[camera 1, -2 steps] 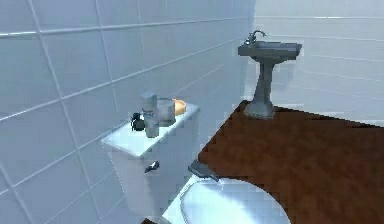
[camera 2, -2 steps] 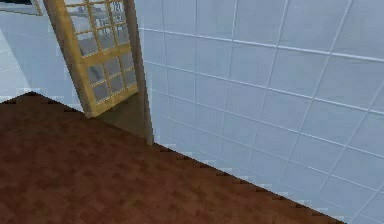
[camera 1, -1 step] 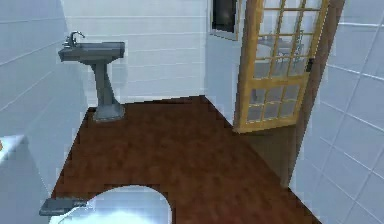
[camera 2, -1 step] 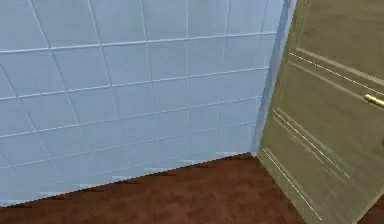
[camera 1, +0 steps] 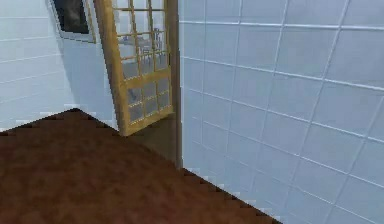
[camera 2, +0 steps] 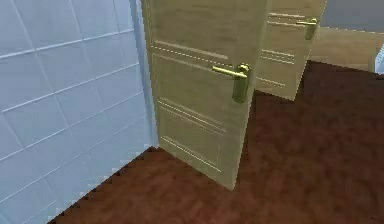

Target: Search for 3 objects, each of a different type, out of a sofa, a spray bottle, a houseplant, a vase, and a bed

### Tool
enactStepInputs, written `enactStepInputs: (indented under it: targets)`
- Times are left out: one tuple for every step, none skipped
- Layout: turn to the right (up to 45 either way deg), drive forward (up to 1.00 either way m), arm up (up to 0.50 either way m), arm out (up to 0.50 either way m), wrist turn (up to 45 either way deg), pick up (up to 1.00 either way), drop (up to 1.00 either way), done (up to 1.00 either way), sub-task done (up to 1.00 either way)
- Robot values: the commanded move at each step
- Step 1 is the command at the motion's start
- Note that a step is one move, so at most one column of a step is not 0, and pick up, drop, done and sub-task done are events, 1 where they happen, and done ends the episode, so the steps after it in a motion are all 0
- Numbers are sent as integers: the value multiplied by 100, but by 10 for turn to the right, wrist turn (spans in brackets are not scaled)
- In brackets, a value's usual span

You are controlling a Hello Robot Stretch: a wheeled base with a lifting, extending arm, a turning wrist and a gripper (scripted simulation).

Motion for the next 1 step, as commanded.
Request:
enactStepInputs:
  targets:
    - [0, 75, 0, 0, 0, 0, 0, 0, 0]
